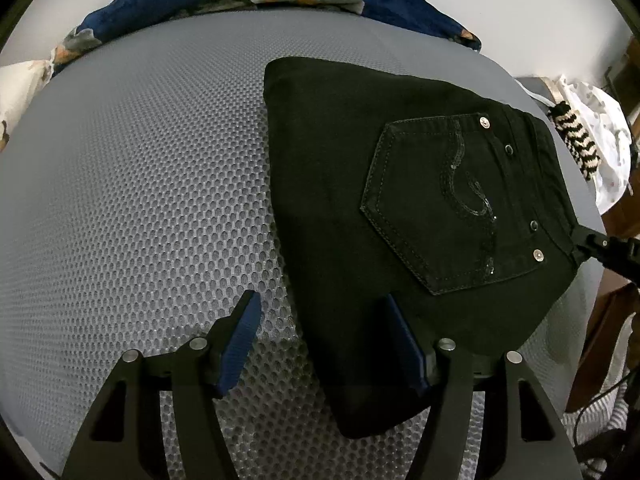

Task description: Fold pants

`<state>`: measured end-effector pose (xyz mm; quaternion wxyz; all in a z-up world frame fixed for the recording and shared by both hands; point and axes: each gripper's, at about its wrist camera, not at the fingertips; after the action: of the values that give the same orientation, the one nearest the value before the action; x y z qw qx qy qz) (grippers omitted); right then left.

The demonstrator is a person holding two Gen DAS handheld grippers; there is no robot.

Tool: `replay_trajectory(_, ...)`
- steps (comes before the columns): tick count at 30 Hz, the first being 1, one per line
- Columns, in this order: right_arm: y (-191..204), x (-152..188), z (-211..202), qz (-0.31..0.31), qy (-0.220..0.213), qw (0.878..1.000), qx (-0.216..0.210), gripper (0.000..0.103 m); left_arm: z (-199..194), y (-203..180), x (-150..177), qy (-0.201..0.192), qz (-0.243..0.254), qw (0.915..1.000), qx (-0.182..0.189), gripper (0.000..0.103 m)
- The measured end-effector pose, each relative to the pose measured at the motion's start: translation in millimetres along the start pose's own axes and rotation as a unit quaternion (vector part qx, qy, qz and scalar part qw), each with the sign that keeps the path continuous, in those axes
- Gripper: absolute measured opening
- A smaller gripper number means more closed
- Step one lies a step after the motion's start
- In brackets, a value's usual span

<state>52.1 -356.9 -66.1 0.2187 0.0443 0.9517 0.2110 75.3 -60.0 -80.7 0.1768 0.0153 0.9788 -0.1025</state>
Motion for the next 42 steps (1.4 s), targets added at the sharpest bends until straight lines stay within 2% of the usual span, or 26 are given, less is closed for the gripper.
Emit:
replay_trajectory(1,0.7,-1.7,0.4,-0.003,0.003,1.000,0.004,0.020,0.4,-1.3,-0.5,0.000,0.002,1.0000,-0.002,0.066)
replay_trajectory(3,0.5,-5.0,1.3,-0.004,0.009,1.000,0.017,0.029,0.3,-3.5,-0.6,-0.002,0.004,0.9999,-0.009,0.067)
replay_trajectory(5,0.3,-8.4,0.8,-0.007,0.012,1.000,0.018,0.031,-0.7,-7.0,-1.1,-0.004,0.009,0.9999,-0.014,0.067)
replay_trajectory(8,1.6,-15.3,2.3,-0.014,0.020,0.999,0.028,0.038,-2.0,-9.6,-2.5,-0.007,0.018,0.9996,-0.019,0.067)
replay_trajectory(13,3.6,-28.8,10.8,-0.025,0.027,0.999,0.020,0.043,-1.8,-11.3,-10.7,-0.010,0.019,0.9993,-0.029,0.067)
replay_trajectory(18,-5.4,-35.5,23.2,-0.023,0.038,0.999,-0.014,0.045,0.0,6.5,-27.2,0.006,-0.032,0.9994,0.011,0.067)
replay_trajectory(23,-25.3,-36.9,37.1,0.007,0.053,0.996,-0.069,0.051,8.0,26.7,-40.5,0.034,-0.087,0.9933,0.068,0.067)
replay_trajectory(27,-43.3,-35.9,48.3,0.037,0.064,0.988,-0.133,0.051,14.6,38.1,-48.5,0.048,-0.119,0.9854,0.112,0.067)
replay_trajectory(31,-50.9,-39.1,54.0,0.046,0.059,0.981,-0.178,0.051,21.7,43.0,-57.8,0.067,-0.134,0.9768,0.154,0.067)
replay_trajectory(34,-56.1,-43.1,60.9,0.052,0.064,0.974,-0.211,0.046,29.0,42.4,-64.3,0.081,-0.142,0.9692,0.184,0.066)
replay_trajectory(35,-57.4,-43.8,63.8,0.053,0.067,0.972,-0.220,0.044,30.8,41.0,-66.0,0.082,-0.141,0.9682,0.189,0.066)
replay_trajectory(37,-59.3,-45.2,68.1,0.056,0.070,0.968,-0.235,0.040,33.1,36.7,-65.6,0.088,-0.138,0.9660,0.201,0.057)
replay_trajectory(39,-59.2,-46.7,72.0,0.060,0.071,0.966,-0.243,0.035,33.4,35.4,-65.3,0.084,-0.137,0.9662,0.202,0.056)
replay_trajectory(42,-53.5,-50.0,77.3,0.062,0.068,0.965,-0.247,0.032,28.9,37.0,-65.2,0.080,-0.139,0.9678,0.194,0.049)
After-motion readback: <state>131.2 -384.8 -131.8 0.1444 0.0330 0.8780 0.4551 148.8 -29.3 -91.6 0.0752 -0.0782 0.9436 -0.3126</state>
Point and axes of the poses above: each gripper's, at about its wrist camera, not at the fingertips, and z roughly the way its jaws point, y to its left, x to its underside, and after that the axes turned 10 degrees about -z, right-handed
